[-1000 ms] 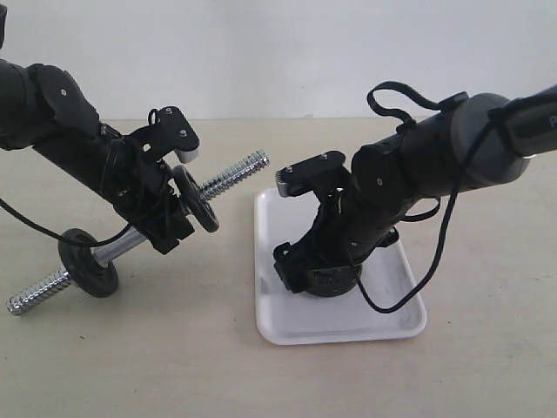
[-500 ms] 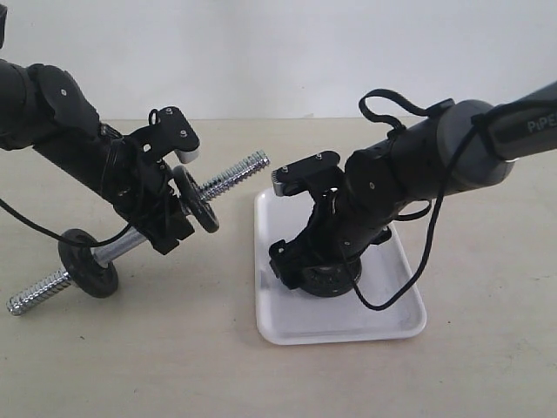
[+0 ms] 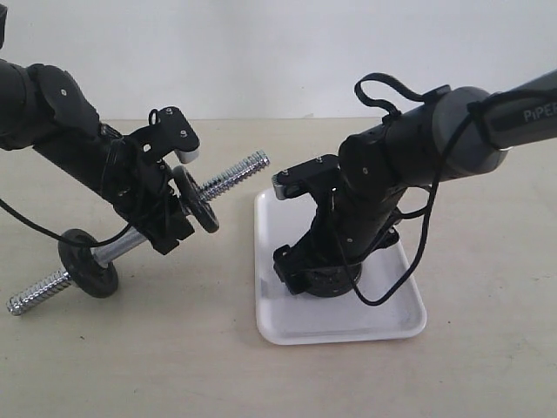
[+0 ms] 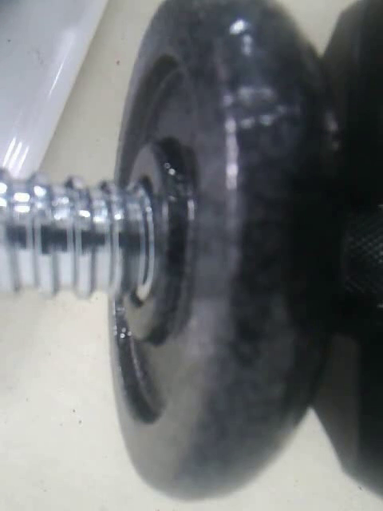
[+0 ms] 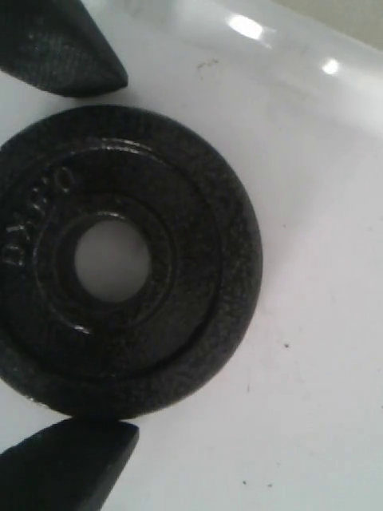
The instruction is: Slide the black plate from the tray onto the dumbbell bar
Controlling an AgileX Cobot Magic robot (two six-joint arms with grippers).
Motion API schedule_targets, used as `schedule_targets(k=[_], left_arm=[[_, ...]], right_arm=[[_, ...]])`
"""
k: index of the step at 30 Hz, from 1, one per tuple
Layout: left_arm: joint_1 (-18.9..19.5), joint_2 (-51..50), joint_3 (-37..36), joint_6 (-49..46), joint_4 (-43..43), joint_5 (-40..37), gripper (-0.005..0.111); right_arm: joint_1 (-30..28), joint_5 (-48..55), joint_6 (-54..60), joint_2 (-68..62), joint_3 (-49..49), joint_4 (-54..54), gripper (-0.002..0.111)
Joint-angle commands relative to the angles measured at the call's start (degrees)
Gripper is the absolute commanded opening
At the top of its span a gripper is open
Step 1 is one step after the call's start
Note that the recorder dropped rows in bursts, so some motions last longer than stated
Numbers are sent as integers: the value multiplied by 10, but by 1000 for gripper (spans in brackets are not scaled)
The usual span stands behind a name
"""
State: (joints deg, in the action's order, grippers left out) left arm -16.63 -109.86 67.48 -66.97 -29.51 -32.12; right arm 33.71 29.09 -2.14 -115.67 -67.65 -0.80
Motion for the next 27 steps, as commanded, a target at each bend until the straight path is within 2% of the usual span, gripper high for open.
schedule_targets(k=[1,27], left_arm=[[0,32,10,0,-24,19,4],[0,32,10,0,-24,17,4]], right_arm=[[0,58,-3,-21,-4,1,105],[0,9,1,-22,-6,2,105]])
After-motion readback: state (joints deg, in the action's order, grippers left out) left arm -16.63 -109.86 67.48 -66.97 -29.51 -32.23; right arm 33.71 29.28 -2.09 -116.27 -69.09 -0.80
